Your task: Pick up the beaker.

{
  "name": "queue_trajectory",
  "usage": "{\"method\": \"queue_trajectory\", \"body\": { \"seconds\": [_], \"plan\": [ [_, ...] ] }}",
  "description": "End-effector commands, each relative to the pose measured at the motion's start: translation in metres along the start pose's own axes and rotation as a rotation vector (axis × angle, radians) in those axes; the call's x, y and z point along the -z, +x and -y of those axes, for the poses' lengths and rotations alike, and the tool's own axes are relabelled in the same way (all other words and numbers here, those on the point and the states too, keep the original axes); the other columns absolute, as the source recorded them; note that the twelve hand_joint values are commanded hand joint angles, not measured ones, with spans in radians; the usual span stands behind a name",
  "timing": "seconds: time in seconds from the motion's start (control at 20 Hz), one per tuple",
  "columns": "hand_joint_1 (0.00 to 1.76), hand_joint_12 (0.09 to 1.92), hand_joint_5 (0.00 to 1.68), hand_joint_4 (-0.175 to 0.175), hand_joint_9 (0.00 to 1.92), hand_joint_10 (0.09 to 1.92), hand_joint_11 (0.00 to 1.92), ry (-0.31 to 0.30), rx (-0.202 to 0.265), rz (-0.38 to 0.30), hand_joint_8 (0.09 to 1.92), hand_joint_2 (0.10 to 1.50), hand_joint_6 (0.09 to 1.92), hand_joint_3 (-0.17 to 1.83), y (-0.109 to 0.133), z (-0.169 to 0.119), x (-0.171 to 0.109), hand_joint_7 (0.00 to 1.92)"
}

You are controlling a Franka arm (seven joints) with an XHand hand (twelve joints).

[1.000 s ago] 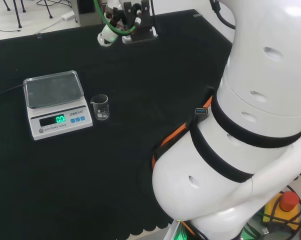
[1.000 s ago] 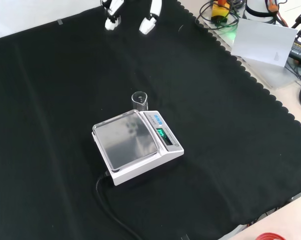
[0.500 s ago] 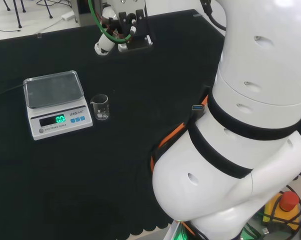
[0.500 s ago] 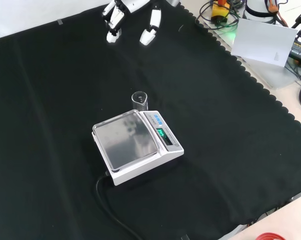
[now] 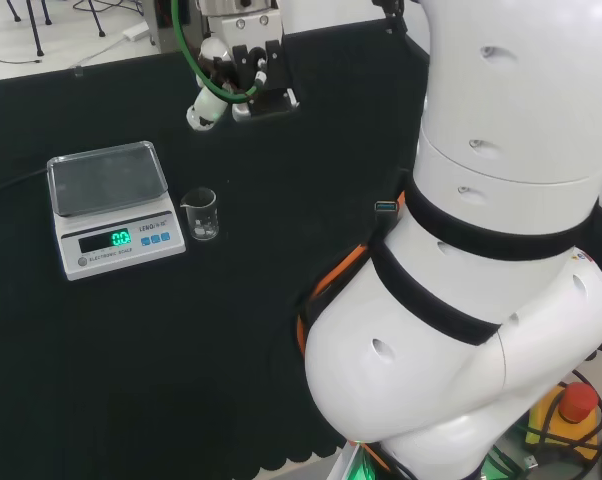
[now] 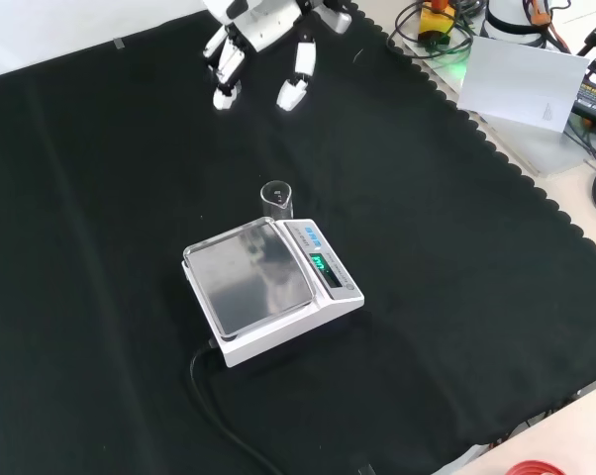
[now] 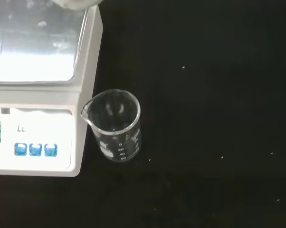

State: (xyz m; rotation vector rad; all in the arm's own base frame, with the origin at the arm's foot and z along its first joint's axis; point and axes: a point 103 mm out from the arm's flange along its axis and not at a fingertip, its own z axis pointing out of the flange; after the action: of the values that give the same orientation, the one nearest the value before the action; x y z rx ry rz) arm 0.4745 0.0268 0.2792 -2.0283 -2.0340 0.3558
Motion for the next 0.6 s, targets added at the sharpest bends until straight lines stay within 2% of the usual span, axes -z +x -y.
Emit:
{"method": "queue_trajectory", "body": {
  "seconds": [0.05, 0.3, 0.6],
  "plan": [
    [0.79, 1.4, 0.38, -0.055, 0.71, 0.72, 0.26, 0.055, 0.02, -0.001, 0.7, 0.72, 0.43, 0.51, 0.01, -0.014, -0.015, 0.52],
    [0.79, 1.42, 0.35, -0.057, 0.69, 0.74, 0.24, 0.084, 0.024, 0.013, 0.71, 0.72, 0.44, 0.52, 0.015, -0.026, -0.027, 0.49],
    [0.79, 1.42, 0.35, -0.058, 0.68, 0.75, 0.23, 0.112, 0.018, -0.002, 0.72, 0.72, 0.45, 0.52, 0.014, -0.033, -0.045, 0.49]
  ]
}}
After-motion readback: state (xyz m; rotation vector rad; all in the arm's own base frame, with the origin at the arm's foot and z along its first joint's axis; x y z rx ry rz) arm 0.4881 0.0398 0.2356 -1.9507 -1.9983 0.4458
